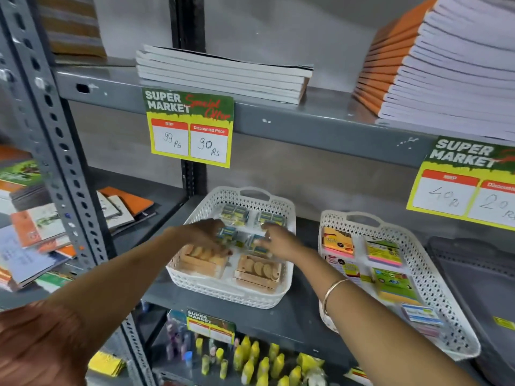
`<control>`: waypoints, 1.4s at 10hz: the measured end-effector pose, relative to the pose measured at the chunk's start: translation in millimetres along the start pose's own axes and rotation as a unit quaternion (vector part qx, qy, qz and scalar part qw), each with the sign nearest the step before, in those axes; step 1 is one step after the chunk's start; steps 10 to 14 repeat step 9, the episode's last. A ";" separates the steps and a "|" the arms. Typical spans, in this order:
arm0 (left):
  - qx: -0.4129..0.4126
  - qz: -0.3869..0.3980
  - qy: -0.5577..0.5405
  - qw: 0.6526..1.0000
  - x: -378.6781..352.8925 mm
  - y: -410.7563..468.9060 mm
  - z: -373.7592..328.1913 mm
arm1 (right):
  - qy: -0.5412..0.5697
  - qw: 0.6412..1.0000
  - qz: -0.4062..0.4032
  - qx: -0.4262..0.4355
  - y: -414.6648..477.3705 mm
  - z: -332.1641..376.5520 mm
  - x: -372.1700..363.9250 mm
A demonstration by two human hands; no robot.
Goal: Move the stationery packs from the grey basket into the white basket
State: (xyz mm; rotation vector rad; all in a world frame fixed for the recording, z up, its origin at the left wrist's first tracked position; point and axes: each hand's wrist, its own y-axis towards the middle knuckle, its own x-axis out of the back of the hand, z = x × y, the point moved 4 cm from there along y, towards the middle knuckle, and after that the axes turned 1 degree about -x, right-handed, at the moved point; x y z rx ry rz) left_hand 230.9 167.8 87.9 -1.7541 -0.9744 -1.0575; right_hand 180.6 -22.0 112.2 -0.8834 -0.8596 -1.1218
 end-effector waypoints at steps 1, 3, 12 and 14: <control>-0.013 -0.042 -0.001 0.999 10.3 10.0 -6.6 | -0.048 0.999 -0.009 -0.013 16.6 -11.2 1.5; -0.027 -0.002 0.082 0.996 -12.4 49.1 4.5 | -0.171 0.982 0.067 -0.034 37.4 -22.5 -26.6; -0.058 -0.062 0.070 0.994 -10.0 47.2 2.5 | -0.121 0.992 -0.005 -0.015 31.0 -15.3 -12.9; -0.058 -0.062 0.070 0.994 -10.0 47.2 2.5 | -0.121 0.992 -0.005 -0.015 31.0 -15.3 -12.9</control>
